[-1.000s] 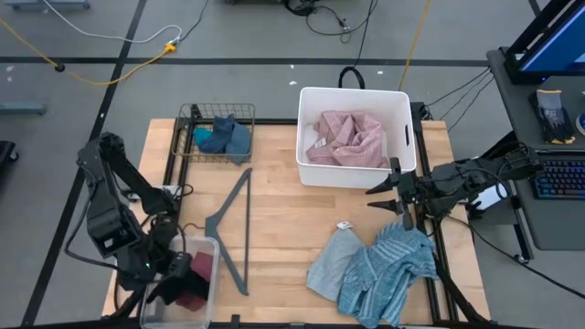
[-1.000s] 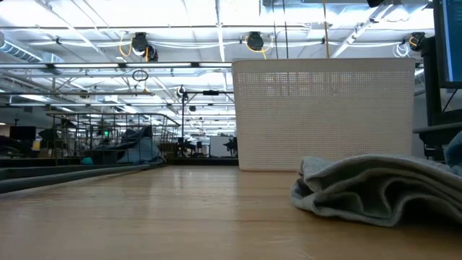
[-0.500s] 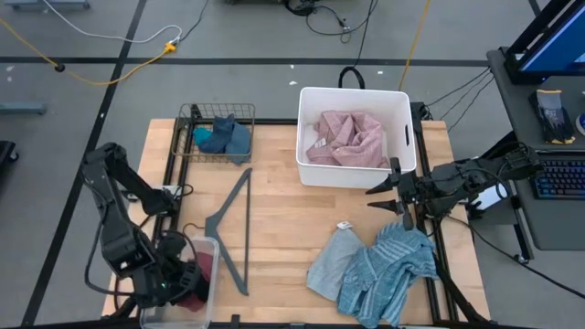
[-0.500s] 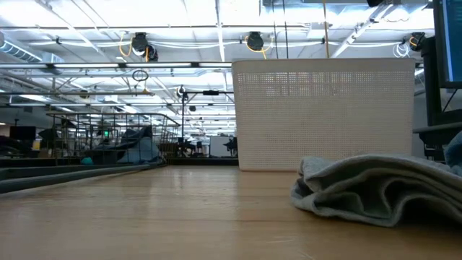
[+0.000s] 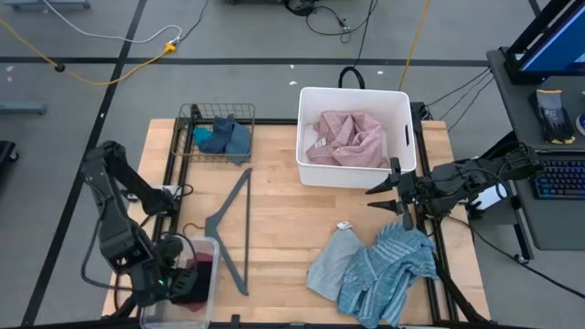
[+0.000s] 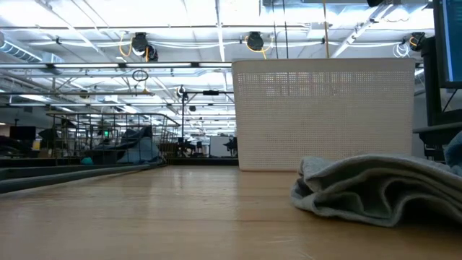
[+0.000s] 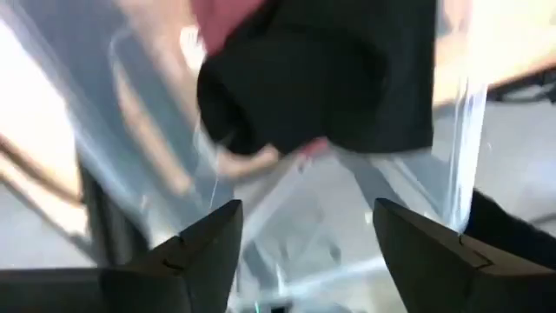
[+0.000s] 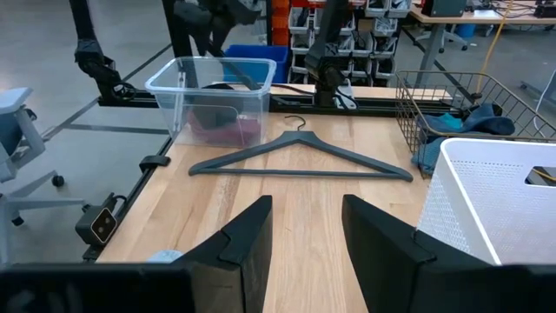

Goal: Pick & Place Cloths
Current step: Put the gray boxers in the transparent bin

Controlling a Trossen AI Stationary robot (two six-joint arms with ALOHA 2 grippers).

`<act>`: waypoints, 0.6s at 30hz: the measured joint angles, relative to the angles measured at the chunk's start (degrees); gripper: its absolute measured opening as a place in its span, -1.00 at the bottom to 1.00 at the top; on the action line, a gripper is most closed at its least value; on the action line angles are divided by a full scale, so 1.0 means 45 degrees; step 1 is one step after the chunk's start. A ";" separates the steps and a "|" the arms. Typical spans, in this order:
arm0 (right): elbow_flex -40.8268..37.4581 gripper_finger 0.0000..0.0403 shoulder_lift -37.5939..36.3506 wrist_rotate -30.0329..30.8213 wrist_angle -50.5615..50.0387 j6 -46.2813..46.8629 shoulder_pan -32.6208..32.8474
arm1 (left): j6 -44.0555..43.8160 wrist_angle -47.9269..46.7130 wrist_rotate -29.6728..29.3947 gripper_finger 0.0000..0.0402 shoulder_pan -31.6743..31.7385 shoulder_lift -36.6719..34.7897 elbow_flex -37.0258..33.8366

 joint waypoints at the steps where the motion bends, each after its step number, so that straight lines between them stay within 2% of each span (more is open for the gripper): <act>1: 0.0000 -0.34 0.0001 -0.0001 0.0000 0.0000 0.0000 | -0.0299 0.0169 0.0181 0.34 -0.0006 -0.0205 0.0000; 4: 0.0000 -0.34 0.0001 -0.0007 0.0000 0.0104 -0.0002 | -0.0843 0.0247 -0.0393 0.38 -0.0109 -0.0587 0.0277; 8: 0.0000 -0.34 -0.0001 -0.0058 0.0000 0.0606 0.0000 | -0.0192 0.0250 -0.2989 0.34 -0.0077 -0.0678 0.1153; 14: 0.0000 -0.34 0.0001 -0.0058 0.0000 0.1256 0.0000 | 0.2544 0.1675 -0.8026 0.18 0.0715 -0.0648 0.1700; 18: 0.0000 -0.34 0.0006 -0.0142 0.0000 0.1282 0.0000 | 0.5220 0.3757 -0.9002 0.08 0.1580 -0.0601 0.1700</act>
